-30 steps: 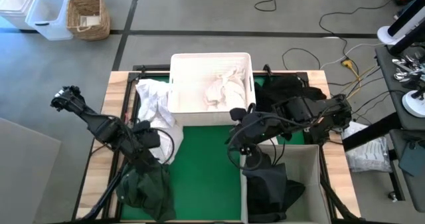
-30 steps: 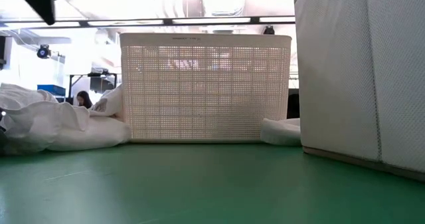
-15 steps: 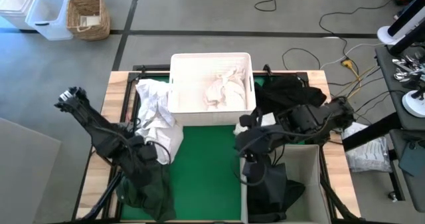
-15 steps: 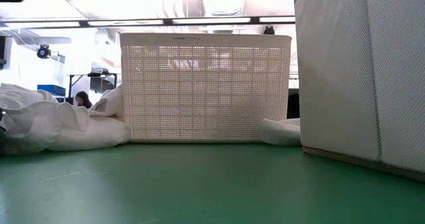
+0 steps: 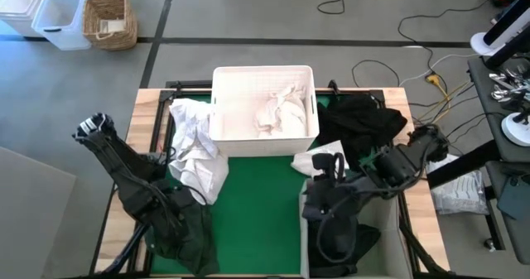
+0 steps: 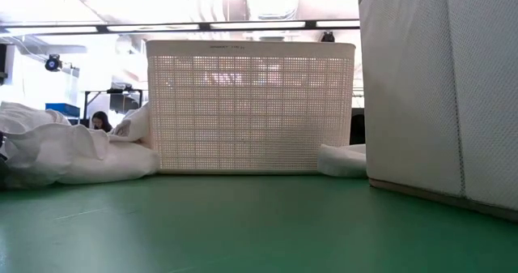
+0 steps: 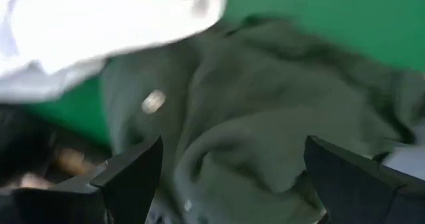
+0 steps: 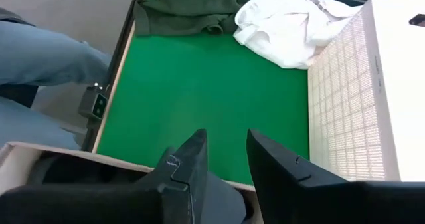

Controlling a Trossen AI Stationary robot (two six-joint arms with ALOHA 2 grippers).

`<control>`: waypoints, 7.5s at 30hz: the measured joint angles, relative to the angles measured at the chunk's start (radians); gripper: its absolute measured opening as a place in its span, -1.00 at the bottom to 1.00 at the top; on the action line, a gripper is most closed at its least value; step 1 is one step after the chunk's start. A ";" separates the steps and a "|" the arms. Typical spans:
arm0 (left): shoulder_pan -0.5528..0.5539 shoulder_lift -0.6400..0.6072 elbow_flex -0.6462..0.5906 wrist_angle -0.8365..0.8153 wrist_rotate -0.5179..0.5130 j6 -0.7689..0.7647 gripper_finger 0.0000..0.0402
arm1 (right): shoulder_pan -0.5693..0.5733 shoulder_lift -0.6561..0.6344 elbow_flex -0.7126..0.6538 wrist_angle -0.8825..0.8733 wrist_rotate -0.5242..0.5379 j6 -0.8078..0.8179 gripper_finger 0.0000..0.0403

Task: Pick and place trash into bin
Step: Put the green cloth into the white fabric storage bin

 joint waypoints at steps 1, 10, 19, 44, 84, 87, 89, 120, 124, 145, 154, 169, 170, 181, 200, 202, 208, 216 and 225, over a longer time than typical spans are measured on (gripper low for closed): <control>-0.003 0.008 0.000 -0.021 0.020 -0.037 0.69 | 0.005 0.000 0.000 -0.001 0.000 0.004 -0.49; -0.027 0.101 -0.001 -0.054 0.068 -0.165 0.69 | 0.023 0.002 -0.018 0.000 0.007 0.032 -0.35; -0.032 0.195 -0.001 -0.072 0.201 -0.223 0.69 | 0.023 0.003 -0.075 0.007 0.007 0.052 -0.25; -0.032 0.219 0.011 -0.078 0.179 -0.213 0.69 | 0.022 0.003 -0.098 0.037 0.015 0.046 -0.25; -0.066 0.217 0.106 -0.014 0.052 -0.210 -0.99 | 0.023 0.004 -0.128 0.114 0.023 0.014 -0.40; -0.090 0.217 0.206 -0.062 -0.044 -0.213 -1.00 | 0.022 -0.001 -0.128 0.116 0.023 -0.005 -0.42; -0.109 0.217 0.280 -0.106 -0.131 -0.212 -1.00 | 0.022 -0.004 -0.128 0.118 0.023 -0.018 -0.44; -0.119 0.219 0.717 -0.069 -0.780 0.314 -1.00 | 0.002 0.070 -0.228 0.682 0.076 -0.369 -0.01; -0.115 0.219 0.754 -0.026 -0.821 0.402 -1.00 | 0.001 0.069 -0.228 0.700 0.076 -0.355 0.10; -0.067 0.219 0.798 0.200 -0.876 0.727 -1.00 | -0.111 0.259 -0.235 0.938 0.089 -0.265 0.23; -0.066 0.252 0.797 0.222 -0.873 0.813 -1.00 | -0.138 0.320 -0.233 1.071 -0.046 -0.342 0.24; -0.064 0.263 0.798 0.235 -0.867 0.861 -0.81 | -0.137 0.324 -0.237 1.070 -0.084 -0.393 -0.91; -0.064 0.263 0.798 0.226 -0.867 0.861 -0.76 | -0.137 0.324 -0.237 1.069 -0.085 -0.386 -0.91; -0.072 0.262 0.798 0.164 -0.845 0.859 0.06 | -0.136 0.311 -0.237 1.054 -0.085 -0.366 -0.95; -0.073 0.237 0.798 -0.140 -0.662 0.594 0.23 | -0.116 0.175 -0.229 0.959 -0.091 -0.357 -0.95; -0.074 0.237 0.798 -0.185 -0.660 0.564 0.23 | -0.114 0.168 -0.229 0.956 -0.091 -0.357 -0.94; -0.074 0.236 0.798 -0.249 -0.657 0.509 0.23 | -0.112 0.109 -0.229 0.952 -0.091 -0.357 -0.94; -0.074 0.236 0.798 -0.250 -0.657 0.507 0.23 | -0.113 -0.048 -0.229 1.056 -0.102 -0.376 -0.94; -0.074 0.236 0.797 -0.250 -0.657 0.491 0.23 | -0.113 -0.193 -0.228 1.160 -0.174 -0.376 -0.94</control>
